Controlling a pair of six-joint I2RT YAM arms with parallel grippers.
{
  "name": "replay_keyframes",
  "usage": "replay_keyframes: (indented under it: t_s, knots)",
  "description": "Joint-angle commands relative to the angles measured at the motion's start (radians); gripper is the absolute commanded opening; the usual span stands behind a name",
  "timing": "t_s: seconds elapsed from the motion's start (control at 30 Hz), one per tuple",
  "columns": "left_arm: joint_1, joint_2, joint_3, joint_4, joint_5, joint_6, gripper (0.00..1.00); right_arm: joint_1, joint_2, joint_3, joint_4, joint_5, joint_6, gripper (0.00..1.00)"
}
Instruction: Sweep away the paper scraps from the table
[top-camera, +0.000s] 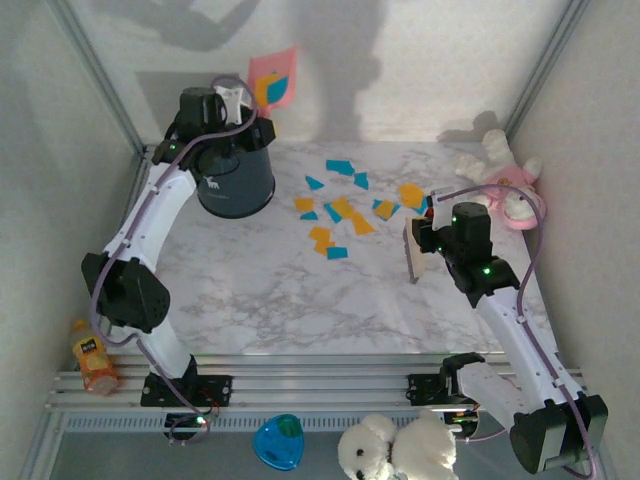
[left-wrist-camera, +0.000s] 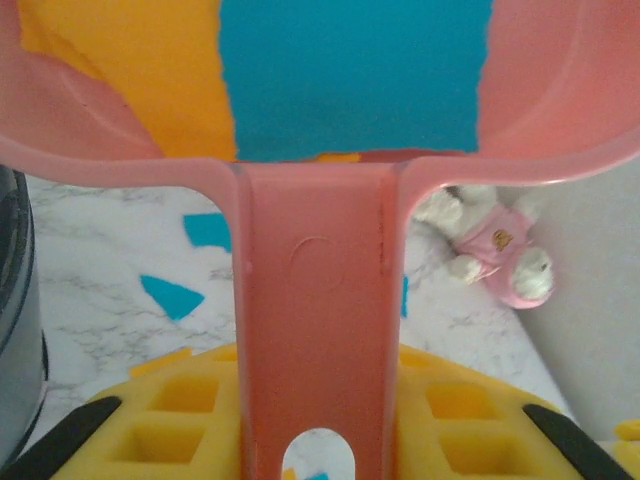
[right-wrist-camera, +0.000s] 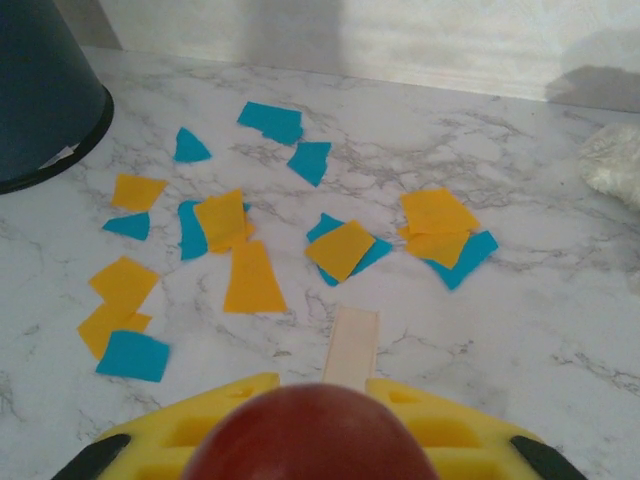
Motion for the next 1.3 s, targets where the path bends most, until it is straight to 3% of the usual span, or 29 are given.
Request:
replay_keyframes:
  t_s: [0.0, 0.33, 0.6, 0.87, 1.27]
  knots:
    - [0.034, -0.046, -0.059, 0.184, 0.100, -0.148, 0.14, -0.005, 0.001, 0.018, 0.021, -0.021, 0.016, 0.00]
    - [0.107, -0.062, -0.210, 0.494, 0.203, -0.461, 0.13, -0.006, 0.006, 0.015, 0.021, -0.021, 0.020, 0.00]
    - [0.127, -0.064, -0.287, 0.661, 0.210, -0.642, 0.13, -0.005, 0.006, 0.015, 0.016, -0.016, 0.017, 0.00]
    - [0.152, -0.062, -0.425, 0.959, 0.197, -0.932, 0.12, -0.005, 0.003, 0.013, 0.017, -0.014, 0.018, 0.00]
    - [0.152, -0.045, -0.514, 1.183, 0.173, -1.173, 0.14, -0.005, 0.006, 0.012, 0.016, -0.008, 0.014, 0.00]
